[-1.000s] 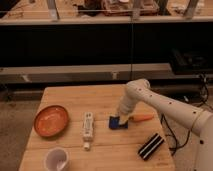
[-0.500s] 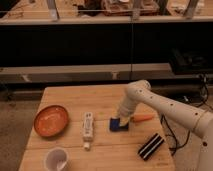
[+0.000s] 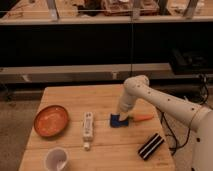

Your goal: Wipe the white sponge on the table

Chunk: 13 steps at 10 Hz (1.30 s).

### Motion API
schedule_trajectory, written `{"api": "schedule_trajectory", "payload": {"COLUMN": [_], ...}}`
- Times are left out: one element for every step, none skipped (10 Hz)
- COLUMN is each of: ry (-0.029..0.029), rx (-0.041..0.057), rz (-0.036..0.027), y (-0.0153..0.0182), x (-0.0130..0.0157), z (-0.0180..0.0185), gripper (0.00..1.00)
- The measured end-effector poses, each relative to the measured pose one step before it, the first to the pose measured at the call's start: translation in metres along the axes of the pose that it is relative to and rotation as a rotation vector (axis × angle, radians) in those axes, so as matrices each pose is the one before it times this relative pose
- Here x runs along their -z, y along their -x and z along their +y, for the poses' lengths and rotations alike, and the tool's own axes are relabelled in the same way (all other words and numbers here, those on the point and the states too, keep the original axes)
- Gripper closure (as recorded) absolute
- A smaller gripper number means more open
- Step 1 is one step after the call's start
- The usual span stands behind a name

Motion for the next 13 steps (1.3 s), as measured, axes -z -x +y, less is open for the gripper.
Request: {"api": "schedule_trajectory", "payload": {"ry": [-0.00289, -0.00417, -0.00521, 0.00369, 0.00633, 0.01402, 0.01442, 0.02932, 0.03044, 0.0394, 0.02785, 0.03517, 0.03047], "rx": [0.00708, 0.01039, 0.02165, 0.01841, 0.02884, 0.03142, 0.03088, 0.05184, 0.05572, 0.06329, 0.04113, 0.03931, 0.02131], "rz": [0.00695, 0.00647, -0.00113, -0.00398, -0.00984, -0.00994, -0.00923, -0.01602, -0.01757, -0.01278, -0.00516, 0.00145, 0.00473], "y": [0.00098, 0.00143, 0.00775, 0.00826, 0.01462, 0.01516, 0.01426, 0.02228, 0.02235, 0.02141, 0.01149, 0.00886, 0.00377], "x": [0.00355, 0.00387, 0.00179, -0.0002, -0.0016, -0.00333, -0.00407, -0.00735, -0.00633, -0.0049, -0.0023, -0.00227, -0.00158], "z": [-0.00695, -0.01096, -0.01212, -0.00415, -0.003, -0.00182, -0.00131, 0.00038, 0.00306, 0.00891, 0.00674, 0.00799, 0.00636], "gripper": [1.0, 1.0, 1.0, 1.0, 1.0, 1.0, 1.0, 1.0, 1.0, 1.0, 1.0, 1.0, 1.0]}}
